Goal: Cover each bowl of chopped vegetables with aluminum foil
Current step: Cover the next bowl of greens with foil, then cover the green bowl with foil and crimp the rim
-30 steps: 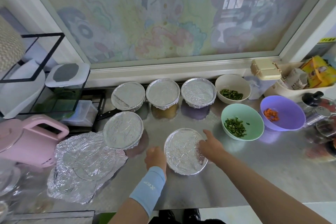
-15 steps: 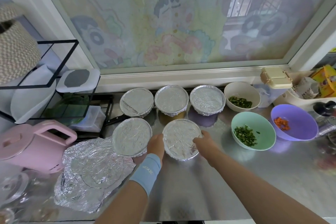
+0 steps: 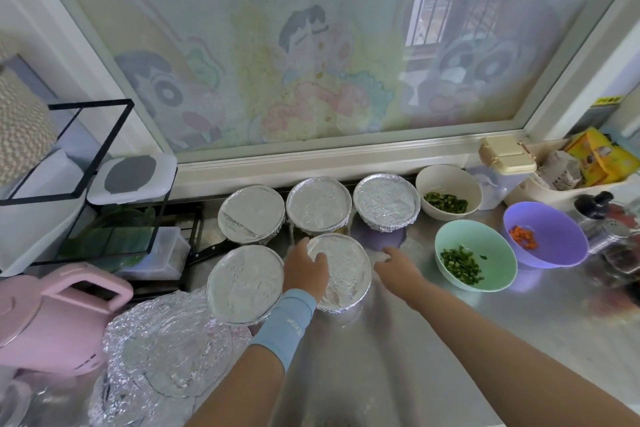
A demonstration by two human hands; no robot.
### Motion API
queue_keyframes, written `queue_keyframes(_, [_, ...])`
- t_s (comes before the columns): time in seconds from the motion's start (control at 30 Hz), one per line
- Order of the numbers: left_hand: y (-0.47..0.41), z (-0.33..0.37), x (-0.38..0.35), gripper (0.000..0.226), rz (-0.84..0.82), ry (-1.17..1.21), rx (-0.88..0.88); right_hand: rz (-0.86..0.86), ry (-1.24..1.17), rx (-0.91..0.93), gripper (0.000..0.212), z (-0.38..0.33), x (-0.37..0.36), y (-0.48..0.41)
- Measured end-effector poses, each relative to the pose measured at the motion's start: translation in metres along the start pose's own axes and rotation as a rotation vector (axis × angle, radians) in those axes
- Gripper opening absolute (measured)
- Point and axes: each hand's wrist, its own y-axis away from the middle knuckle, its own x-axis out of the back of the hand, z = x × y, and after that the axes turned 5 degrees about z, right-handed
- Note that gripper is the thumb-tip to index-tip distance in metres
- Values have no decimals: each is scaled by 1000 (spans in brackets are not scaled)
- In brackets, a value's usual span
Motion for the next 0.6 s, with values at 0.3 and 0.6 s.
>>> queue_keyframes(0.3, [10,82,-94,32,-328,-24,-127,204,373,136,44,33,115,-24])
queue_keyframes(0.6, [19,116,-205,56,-427,-218,-5,120,930,234,63,70,194,-70])
